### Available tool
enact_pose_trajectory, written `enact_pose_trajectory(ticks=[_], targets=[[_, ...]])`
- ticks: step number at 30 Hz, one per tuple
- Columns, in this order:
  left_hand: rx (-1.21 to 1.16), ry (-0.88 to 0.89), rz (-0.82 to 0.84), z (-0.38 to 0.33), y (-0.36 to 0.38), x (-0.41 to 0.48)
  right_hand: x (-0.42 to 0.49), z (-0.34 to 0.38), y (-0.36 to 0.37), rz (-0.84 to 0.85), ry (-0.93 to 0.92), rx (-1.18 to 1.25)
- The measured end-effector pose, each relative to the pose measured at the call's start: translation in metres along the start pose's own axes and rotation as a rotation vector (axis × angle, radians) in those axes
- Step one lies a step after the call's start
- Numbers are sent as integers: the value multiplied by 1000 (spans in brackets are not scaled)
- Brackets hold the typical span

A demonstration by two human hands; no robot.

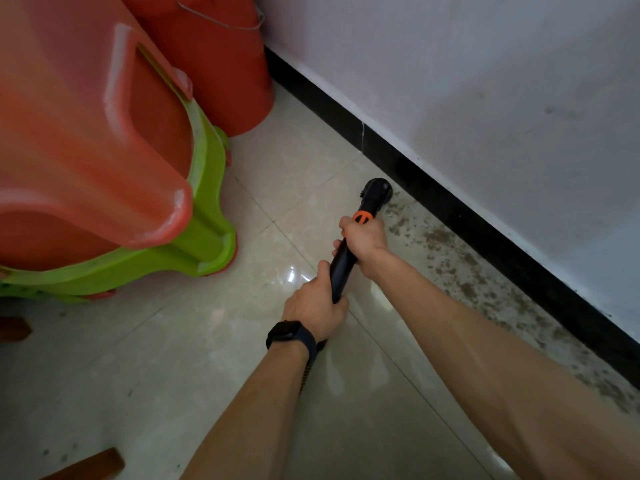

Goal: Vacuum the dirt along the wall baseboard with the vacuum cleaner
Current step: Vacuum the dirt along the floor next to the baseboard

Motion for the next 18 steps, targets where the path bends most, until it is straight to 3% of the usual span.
enact_pose_trajectory(ticks=[9, 18], targets=[[-48, 23, 33, -18, 9, 13, 5, 8, -22, -67, -8, -110], [36, 32, -3, -10, 1, 8, 1, 8, -20, 93, -30, 71]])
Point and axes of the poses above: each hand's wrist, its own x-axis towards the middle knuckle, its own y-axis out of the palm, z = x × y, the point moved 2 cm from there along x, towards the middle knuckle, and after that the axes turned 15 degrees about z, right-handed, at the moved point
